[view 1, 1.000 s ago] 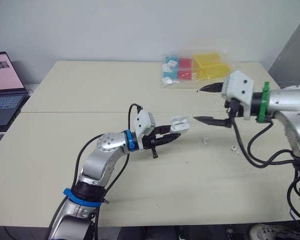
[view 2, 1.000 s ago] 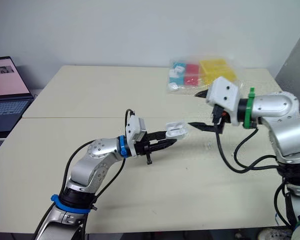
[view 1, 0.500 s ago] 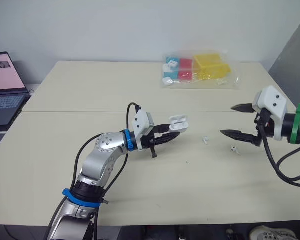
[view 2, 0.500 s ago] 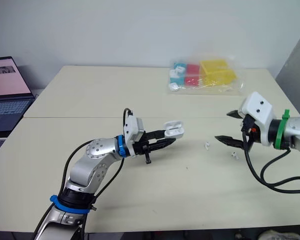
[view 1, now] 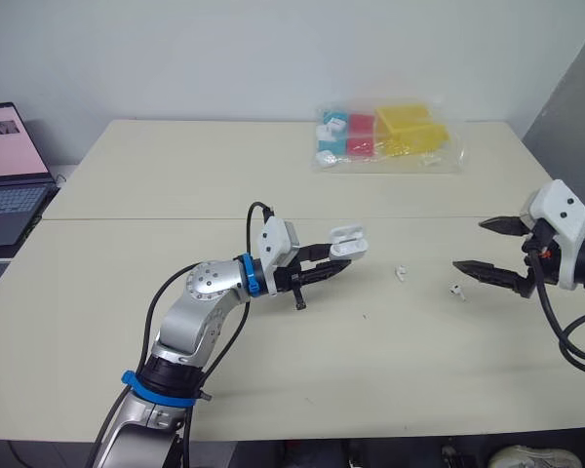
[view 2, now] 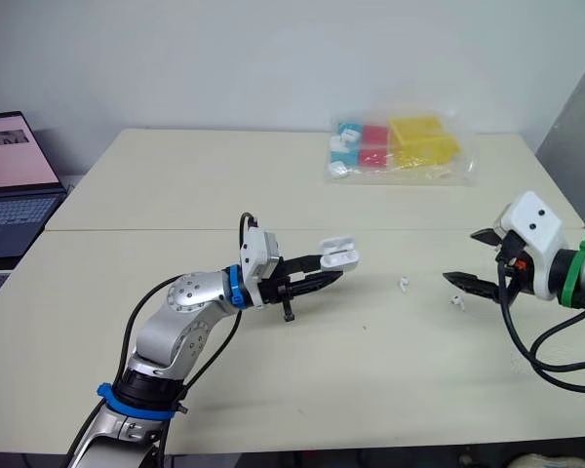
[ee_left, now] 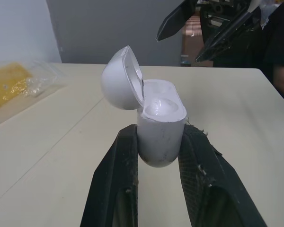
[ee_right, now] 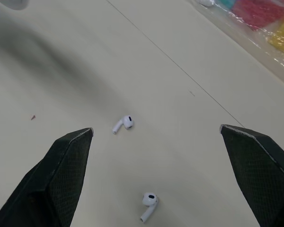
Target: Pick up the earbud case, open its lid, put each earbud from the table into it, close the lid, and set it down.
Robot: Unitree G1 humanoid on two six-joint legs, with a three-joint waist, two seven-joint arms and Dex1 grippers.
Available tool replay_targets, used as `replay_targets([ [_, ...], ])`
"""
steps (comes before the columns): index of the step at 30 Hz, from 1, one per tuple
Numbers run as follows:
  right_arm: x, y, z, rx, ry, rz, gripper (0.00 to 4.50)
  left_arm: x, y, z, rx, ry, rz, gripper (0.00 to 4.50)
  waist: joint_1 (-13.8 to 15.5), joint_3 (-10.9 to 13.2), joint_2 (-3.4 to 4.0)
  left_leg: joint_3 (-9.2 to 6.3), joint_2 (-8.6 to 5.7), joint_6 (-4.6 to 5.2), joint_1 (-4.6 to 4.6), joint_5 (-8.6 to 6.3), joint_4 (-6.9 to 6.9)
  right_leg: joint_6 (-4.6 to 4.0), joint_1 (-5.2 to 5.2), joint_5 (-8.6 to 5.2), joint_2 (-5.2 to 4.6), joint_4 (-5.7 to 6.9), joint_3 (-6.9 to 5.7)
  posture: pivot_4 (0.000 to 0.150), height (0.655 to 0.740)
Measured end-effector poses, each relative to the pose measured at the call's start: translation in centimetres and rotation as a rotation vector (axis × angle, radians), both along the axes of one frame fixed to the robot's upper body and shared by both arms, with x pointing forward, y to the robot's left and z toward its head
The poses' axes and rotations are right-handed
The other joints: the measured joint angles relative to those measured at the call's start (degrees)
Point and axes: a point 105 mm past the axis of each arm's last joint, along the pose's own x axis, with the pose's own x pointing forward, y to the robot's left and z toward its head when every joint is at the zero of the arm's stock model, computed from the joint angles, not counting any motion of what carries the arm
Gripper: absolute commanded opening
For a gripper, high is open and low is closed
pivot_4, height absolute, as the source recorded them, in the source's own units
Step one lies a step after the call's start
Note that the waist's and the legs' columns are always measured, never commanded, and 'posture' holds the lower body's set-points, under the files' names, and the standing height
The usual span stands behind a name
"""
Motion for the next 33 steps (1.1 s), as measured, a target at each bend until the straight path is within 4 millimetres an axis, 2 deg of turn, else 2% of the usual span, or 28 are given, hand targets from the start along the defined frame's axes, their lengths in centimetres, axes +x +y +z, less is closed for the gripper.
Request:
replay_targets([
  [5,-1.4,-0.3,-0.8,-0.066,0.117,-0.042,4.50,-0.1,-0.1,0.3,0.014,-0.045,-0.022,0.80,0.0,0.0,0.00,0.02,0.02,0.00,0.00,0.00,-0.01,0.00,-0.01,0.00,0.17,-0.02,0.03,0.150,0.7400],
  [8,-1.8,0.3,-0.8,-0.088,0.159,-0.058,4.50,0.0,-0.1,0.0,0.018,-0.054,-0.032,0.80,-0.1,0.0,0.00,0.03,0.06,0.00,0.02,0.00,-0.01,0.02,0.00,-0.01,0.17,-0.02,0.03,0.150,0.7400],
  [12,-2.1,0.8,-1.9,-0.091,0.249,-0.102,4.50,-0.2,-0.5,-0.4,0.032,-0.057,-0.054,0.80,0.0,0.0,-0.01,0.02,0.06,0.01,0.01,0.01,0.00,0.22,0.00,-0.13,0.20,-0.02,0.05,0.150,0.7400],
  [19,-0.3,0.3,-5.7,-0.160,0.368,-0.174,4.50,-0.3,-1.0,-0.5,0.062,-0.119,-0.075,0.80,0.0,0.0,0.00,0.07,0.04,0.01,-0.08,0.01,-0.01,0.16,-0.08,-0.09,0.18,-0.06,0.07,0.150,0.7400],
  [26,2.3,-1.1,-7.0,-0.140,0.405,-0.250,4.50,-0.5,-1.1,-1.3,0.080,-0.121,-0.069,0.80,-0.1,0.0,0.00,0.06,0.06,0.01,-0.06,0.00,-0.01,0.00,-0.09,0.01,0.18,-0.06,0.06,0.150,0.7400],
  [33,3.3,-1.4,-7.5,-0.150,0.459,-0.254,4.50,-0.5,-1.0,-1.4,0.084,-0.122,-0.064,0.80,-0.1,0.0,0.00,0.07,0.06,0.01,-0.06,0.00,-0.01,0.00,-0.09,0.01,0.18,-0.06,0.06,0.150,0.7400],
])
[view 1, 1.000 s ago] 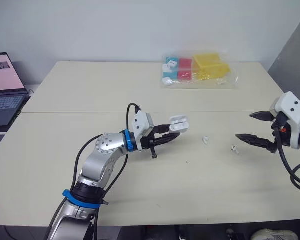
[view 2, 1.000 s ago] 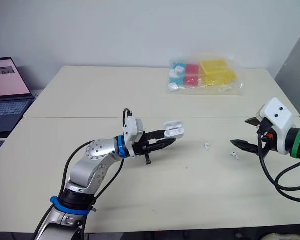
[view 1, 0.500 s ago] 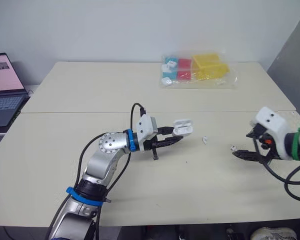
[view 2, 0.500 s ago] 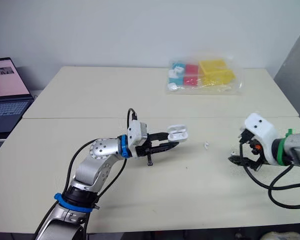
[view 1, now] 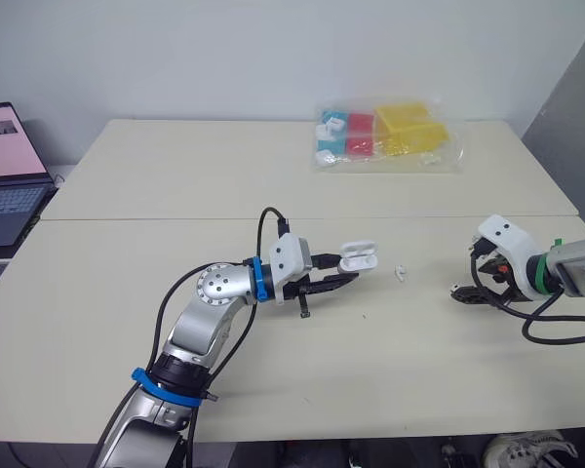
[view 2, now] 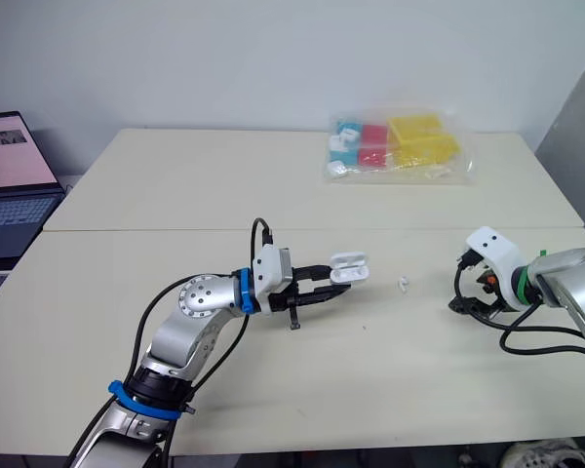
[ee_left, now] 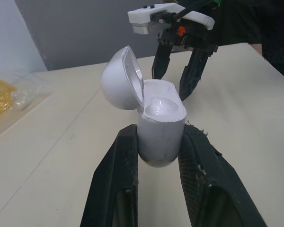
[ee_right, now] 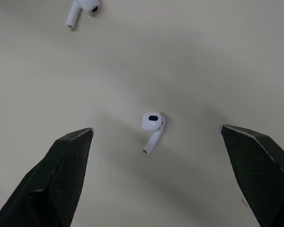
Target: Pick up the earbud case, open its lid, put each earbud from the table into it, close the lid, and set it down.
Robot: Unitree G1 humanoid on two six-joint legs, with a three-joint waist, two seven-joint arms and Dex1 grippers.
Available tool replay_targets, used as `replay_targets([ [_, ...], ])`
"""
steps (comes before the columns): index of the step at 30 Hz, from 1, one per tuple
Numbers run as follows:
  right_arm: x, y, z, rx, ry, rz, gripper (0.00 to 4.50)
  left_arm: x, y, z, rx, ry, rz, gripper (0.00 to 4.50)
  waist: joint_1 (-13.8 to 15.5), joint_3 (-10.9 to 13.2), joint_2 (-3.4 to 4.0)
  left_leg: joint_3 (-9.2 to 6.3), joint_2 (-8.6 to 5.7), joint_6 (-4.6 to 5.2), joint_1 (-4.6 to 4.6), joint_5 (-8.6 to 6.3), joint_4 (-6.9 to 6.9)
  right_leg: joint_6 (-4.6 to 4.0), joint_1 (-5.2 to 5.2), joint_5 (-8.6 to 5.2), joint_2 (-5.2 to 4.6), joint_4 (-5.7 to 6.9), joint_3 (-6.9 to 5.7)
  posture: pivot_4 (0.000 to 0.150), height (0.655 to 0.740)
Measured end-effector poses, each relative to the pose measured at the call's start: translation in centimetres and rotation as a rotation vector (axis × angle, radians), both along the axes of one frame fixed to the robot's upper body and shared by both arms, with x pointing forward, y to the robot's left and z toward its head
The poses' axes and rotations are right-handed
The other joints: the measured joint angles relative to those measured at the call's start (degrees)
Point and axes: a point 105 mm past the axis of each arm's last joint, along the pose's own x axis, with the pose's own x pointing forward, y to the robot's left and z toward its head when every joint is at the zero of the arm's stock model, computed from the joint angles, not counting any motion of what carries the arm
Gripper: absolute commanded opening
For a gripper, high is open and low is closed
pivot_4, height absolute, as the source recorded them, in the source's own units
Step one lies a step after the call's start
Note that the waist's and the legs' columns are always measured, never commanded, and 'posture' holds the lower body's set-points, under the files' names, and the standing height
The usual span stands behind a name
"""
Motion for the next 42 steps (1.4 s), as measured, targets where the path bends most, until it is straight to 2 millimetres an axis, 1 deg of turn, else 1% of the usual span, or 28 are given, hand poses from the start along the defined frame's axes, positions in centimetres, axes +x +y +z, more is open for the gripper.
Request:
replay_targets([
  [5,0.8,0.3,-0.5,0.000,0.015,0.008,4.50,0.1,0.1,-0.1,-0.002,0.002,0.014,0.80,0.0,0.0,0.00,-0.02,0.00,0.00,0.00,0.00,0.00,0.00,0.00,0.00,0.00,0.00,-0.01,0.150,0.7400],
  [9,1.1,0.0,-1.0,0.010,0.032,-0.018,4.50,0.1,0.2,-0.4,0.000,0.009,0.023,0.80,0.1,0.0,0.00,-0.02,0.00,0.00,-0.02,0.00,0.00,-0.01,0.00,0.00,-0.03,0.00,-0.01,0.150,0.7400],
  [15,1.2,0.6,-1.9,0.046,0.054,-0.030,4.50,0.0,0.2,-0.4,0.000,0.007,0.024,0.80,0.0,0.0,0.00,-0.04,0.01,0.00,-0.01,0.00,0.00,-0.01,-0.01,0.01,-0.05,0.02,-0.01,0.150,0.7400],
  [17,1.2,0.6,-2.2,0.049,0.059,-0.034,4.14,0.0,0.2,-0.4,0.000,0.005,0.024,0.80,0.0,0.0,0.00,-0.04,0.01,0.00,-0.01,0.00,0.00,-0.01,0.00,0.01,-0.05,0.02,-0.01,0.150,0.7400],
  [19,1.1,0.4,-2.5,0.047,0.064,-0.046,3.59,0.0,0.2,-0.4,0.005,0.004,0.025,0.80,0.0,0.0,0.00,-0.03,0.00,0.00,-0.01,0.00,0.00,-0.01,0.00,0.01,-0.05,0.01,-0.01,0.150,0.7400],
  [22,0.9,0.1,-2.7,0.047,0.067,-0.061,2.55,0.0,0.4,-0.4,0.012,0.003,0.028,0.80,0.0,0.0,0.00,-0.02,0.00,0.00,0.00,0.00,0.00,-0.01,0.00,0.01,-0.05,0.01,-0.01,0.150,0.7400],
  [27,0.8,0.2,-2.8,0.044,0.071,-0.061,0.67,0.0,0.4,-0.5,0.014,0.002,0.029,0.80,0.0,0.0,0.00,-0.04,0.02,0.00,0.00,0.00,0.00,-0.01,0.00,0.01,-0.05,0.02,-0.02,0.150,0.7400],
  [28,0.8,0.2,-2.8,0.045,0.069,-0.061,0.43,0.0,0.4,-0.5,0.015,0.002,0.029,0.80,0.0,0.0,0.00,-0.04,0.02,0.00,0.00,0.00,0.00,-0.01,0.00,0.01,-0.05,0.02,-0.02,0.150,0.7400],
  [32,0.6,0.3,-2.9,0.046,0.065,-0.057,0.43,0.0,0.4,-0.5,0.017,0.001,0.030,0.80,0.0,0.0,0.00,-0.03,0.01,0.00,0.00,0.00,0.00,-0.01,0.00,0.01,-0.05,0.02,-0.02,0.150,0.7400],
  [37,-0.1,0.9,-2.6,0.041,0.059,0.024,0.43,0.1,0.6,-0.5,0.025,0.000,0.033,0.80,0.0,0.0,0.01,-0.04,-0.01,0.00,-0.01,0.00,-0.01,-0.01,0.00,0.00,-0.04,0.02,-0.04,0.150,0.7400],
  [39,-1.6,0.9,-2.3,-0.002,0.071,0.133,0.43,0.0,0.6,-0.5,0.029,-0.002,0.034,0.80,0.1,0.0,0.03,-0.07,-0.01,0.00,-0.03,0.00,-0.02,0.01,-0.01,0.00,-0.04,0.00,-0.08,0.150,0.7400],
  [41,-2.9,1.3,-1.9,-0.036,0.080,0.244,0.43,0.1,0.9,-0.7,0.038,0.000,0.039,0.80,0.1,0.0,0.03,-0.07,0.00,0.00,-0.02,-0.01,-0.03,0.01,0.00,-0.01,-0.04,-0.02,-0.09,0.150,0.7400],
  [42,-3.4,1.5,-2.0,-0.041,0.088,0.280,0.43,0.0,0.9,-0.7,0.038,0.000,0.039,0.80,0.1,0.0,0.02,-0.07,0.00,0.00,-0.01,-0.01,-0.03,0.02,0.01,-0.01,-0.04,-0.02,-0.08,0.150,0.7400],
])
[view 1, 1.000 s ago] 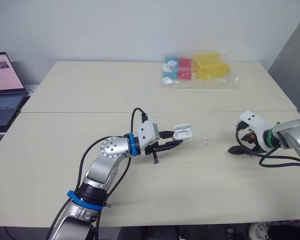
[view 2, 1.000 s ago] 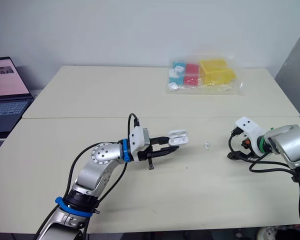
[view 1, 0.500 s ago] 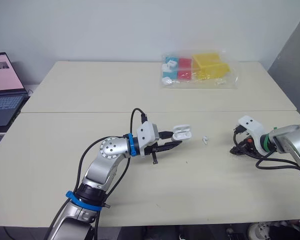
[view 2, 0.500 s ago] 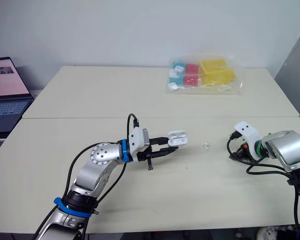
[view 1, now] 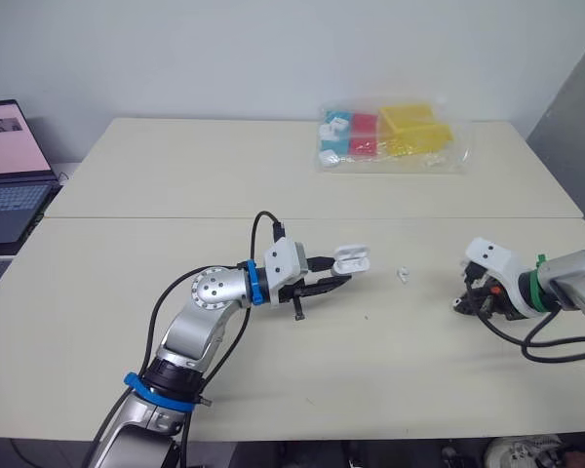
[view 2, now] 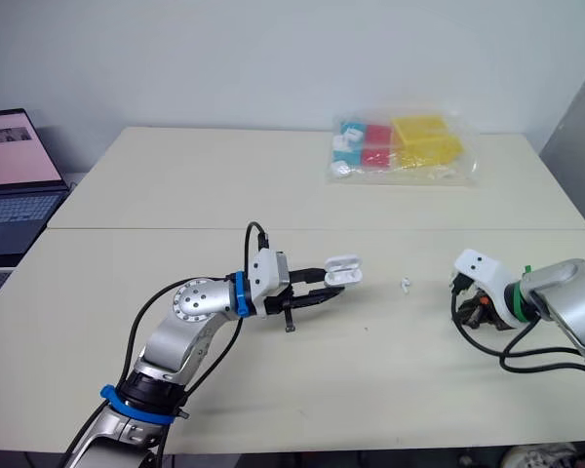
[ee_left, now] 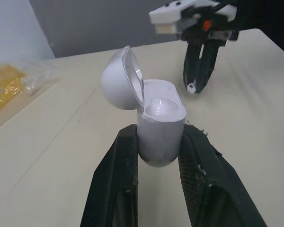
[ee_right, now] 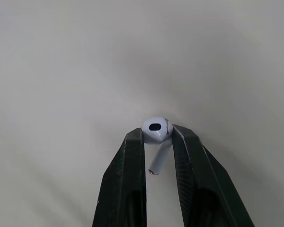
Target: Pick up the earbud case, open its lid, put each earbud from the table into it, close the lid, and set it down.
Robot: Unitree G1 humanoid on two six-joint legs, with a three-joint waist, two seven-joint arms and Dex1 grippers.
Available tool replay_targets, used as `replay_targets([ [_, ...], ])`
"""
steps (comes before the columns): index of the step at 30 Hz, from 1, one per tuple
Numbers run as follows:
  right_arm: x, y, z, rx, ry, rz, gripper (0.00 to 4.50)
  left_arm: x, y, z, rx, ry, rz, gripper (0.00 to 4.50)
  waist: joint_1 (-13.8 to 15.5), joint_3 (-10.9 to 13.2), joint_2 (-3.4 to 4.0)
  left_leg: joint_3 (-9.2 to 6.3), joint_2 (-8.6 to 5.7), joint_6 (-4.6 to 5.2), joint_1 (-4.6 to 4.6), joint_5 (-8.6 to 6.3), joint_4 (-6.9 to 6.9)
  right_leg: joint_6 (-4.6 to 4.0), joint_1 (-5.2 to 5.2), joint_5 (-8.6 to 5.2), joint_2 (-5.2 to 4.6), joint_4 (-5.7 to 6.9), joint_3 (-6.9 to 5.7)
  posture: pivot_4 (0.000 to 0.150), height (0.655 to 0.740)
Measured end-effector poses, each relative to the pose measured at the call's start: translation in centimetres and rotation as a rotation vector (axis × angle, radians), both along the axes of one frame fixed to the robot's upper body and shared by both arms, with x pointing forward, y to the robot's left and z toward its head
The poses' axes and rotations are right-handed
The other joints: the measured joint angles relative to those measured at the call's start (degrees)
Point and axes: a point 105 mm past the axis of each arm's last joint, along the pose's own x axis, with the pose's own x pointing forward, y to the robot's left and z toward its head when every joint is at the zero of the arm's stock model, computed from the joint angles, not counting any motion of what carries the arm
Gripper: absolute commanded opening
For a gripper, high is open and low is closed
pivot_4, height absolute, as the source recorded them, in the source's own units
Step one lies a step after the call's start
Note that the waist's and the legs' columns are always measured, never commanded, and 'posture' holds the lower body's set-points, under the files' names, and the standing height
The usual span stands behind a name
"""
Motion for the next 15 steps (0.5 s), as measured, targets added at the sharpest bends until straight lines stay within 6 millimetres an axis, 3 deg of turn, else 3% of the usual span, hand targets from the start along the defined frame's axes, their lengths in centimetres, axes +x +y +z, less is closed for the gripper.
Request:
replay_targets([
  [4,-1.5,0.3,-1.1,-0.033,0.018,0.122,0.43,-0.2,0.0,0.1,0.000,-0.007,-0.005,0.80,0.0,0.0,0.00,0.07,0.00,0.00,0.04,0.00,0.02,0.24,0.00,-0.13,-0.01,0.01,0.05,0.150,0.7400],
  [10,-1.1,-0.5,-1.4,-0.060,0.001,0.157,0.43,-0.3,0.0,0.0,0.004,-0.004,-0.005,0.80,-0.1,0.0,0.00,0.08,0.06,0.01,0.13,0.01,0.03,0.26,0.03,-0.12,0.00,0.05,0.07,0.150,0.7400],
  [15,-0.8,-1.2,-1.7,-0.072,-0.002,0.144,2.19,-0.3,0.1,0.0,0.005,-0.004,-0.004,0.80,-0.1,0.0,0.00,0.11,0.04,0.00,0.10,0.01,0.02,0.20,0.01,-0.08,0.00,0.04,0.09,0.150,0.7400],
])
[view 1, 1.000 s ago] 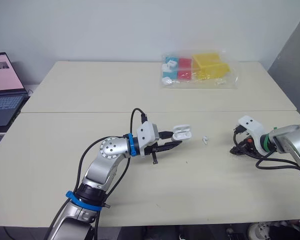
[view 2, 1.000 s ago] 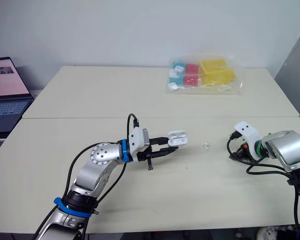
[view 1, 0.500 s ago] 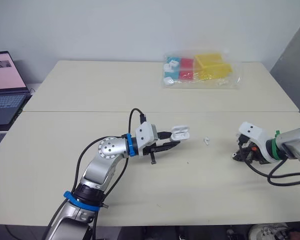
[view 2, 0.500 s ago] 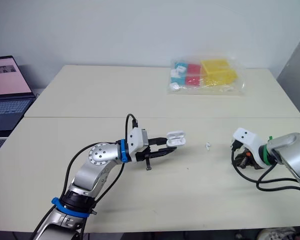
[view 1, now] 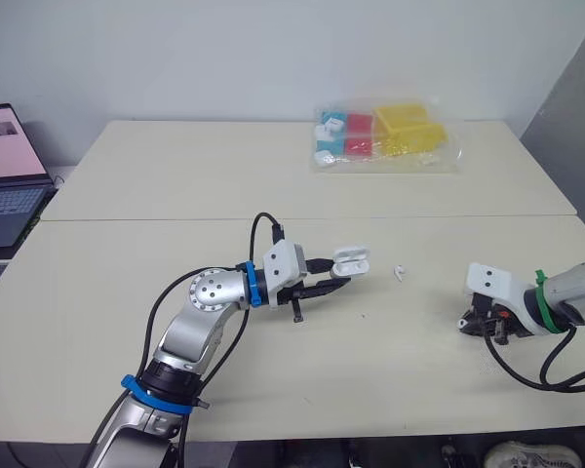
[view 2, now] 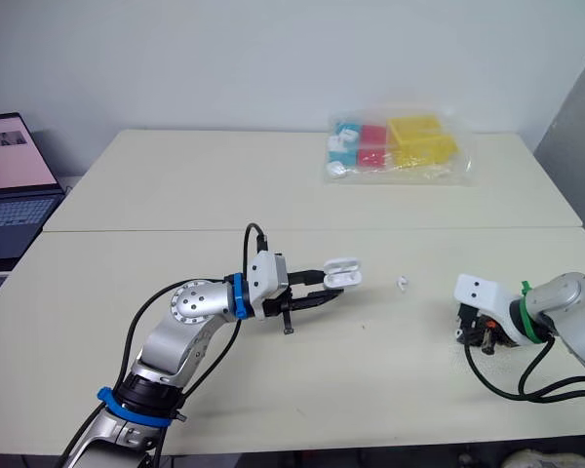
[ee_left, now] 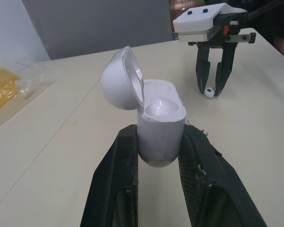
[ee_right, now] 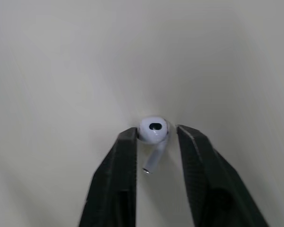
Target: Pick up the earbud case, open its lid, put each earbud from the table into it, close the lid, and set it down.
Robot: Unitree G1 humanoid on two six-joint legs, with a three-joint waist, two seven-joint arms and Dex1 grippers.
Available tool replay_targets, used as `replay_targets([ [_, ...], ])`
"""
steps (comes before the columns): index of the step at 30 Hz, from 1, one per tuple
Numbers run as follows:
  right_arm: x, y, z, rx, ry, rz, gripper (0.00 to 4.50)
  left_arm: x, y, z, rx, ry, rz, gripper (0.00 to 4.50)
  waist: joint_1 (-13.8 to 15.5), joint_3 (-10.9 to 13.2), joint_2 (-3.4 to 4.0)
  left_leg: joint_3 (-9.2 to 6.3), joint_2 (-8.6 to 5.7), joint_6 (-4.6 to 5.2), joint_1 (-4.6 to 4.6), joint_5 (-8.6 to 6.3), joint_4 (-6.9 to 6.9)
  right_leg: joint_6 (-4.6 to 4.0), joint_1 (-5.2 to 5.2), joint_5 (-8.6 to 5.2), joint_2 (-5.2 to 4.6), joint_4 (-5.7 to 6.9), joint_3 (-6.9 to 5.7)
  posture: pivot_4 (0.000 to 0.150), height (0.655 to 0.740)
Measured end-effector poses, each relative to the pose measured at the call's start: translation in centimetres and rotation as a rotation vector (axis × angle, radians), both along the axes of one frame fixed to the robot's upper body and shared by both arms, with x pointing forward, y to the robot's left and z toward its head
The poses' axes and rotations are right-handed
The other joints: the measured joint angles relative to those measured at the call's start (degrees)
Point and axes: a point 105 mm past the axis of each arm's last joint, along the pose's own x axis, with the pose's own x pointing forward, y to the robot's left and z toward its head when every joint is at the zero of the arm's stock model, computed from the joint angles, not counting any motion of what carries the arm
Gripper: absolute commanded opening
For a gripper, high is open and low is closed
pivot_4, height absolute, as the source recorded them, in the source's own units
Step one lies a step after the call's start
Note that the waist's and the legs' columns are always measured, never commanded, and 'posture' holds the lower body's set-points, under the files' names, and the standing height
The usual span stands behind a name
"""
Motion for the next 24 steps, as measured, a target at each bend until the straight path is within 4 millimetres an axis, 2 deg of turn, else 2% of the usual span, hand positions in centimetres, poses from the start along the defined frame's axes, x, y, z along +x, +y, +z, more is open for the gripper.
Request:
replay_targets([
  [3,0.0,0.2,-0.1,0.006,-0.001,0.009,3.23,0.0,0.0,0.0,0.001,0.000,0.000,0.80,0.0,0.0,0.00,0.00,0.00,0.00,0.00,0.00,0.00,0.00,0.00,0.00,-0.01,-0.01,0.00,0.150,0.7400],
  [9,0.1,0.4,0.6,0.028,-0.008,0.009,3.25,0.0,0.1,-0.1,0.004,0.001,0.002,0.80,0.0,0.0,0.00,-0.02,0.00,0.00,0.01,0.00,0.00,0.01,0.01,0.00,0.00,0.01,-0.01,0.150,0.7400],
  [15,-0.9,0.4,3.3,0.017,-0.004,-0.032,3.25,0.0,0.2,-0.1,0.006,0.002,0.004,0.80,0.1,0.0,0.01,-0.05,0.03,0.00,0.00,0.00,0.00,-0.19,0.01,0.11,-0.06,-0.01,-0.04,0.150,0.7400],
  [19,-1.2,0.9,2.7,0.008,0.029,-0.056,3.25,0.0,0.1,-0.2,0.013,-0.007,0.005,0.80,0.1,0.0,0.01,-0.01,0.00,0.00,0.01,0.00,0.01,-0.14,0.01,0.09,-0.07,0.00,-0.02,0.150,0.7400],
  [24,0.0,1.1,2.0,-0.048,0.031,-0.089,3.25,-0.2,-0.4,-0.4,0.024,-0.024,-0.009,0.80,0.0,0.0,0.01,0.00,0.00,0.00,0.01,0.00,0.02,0.01,0.00,0.00,-0.09,0.00,-0.01,0.150,0.7400],
])
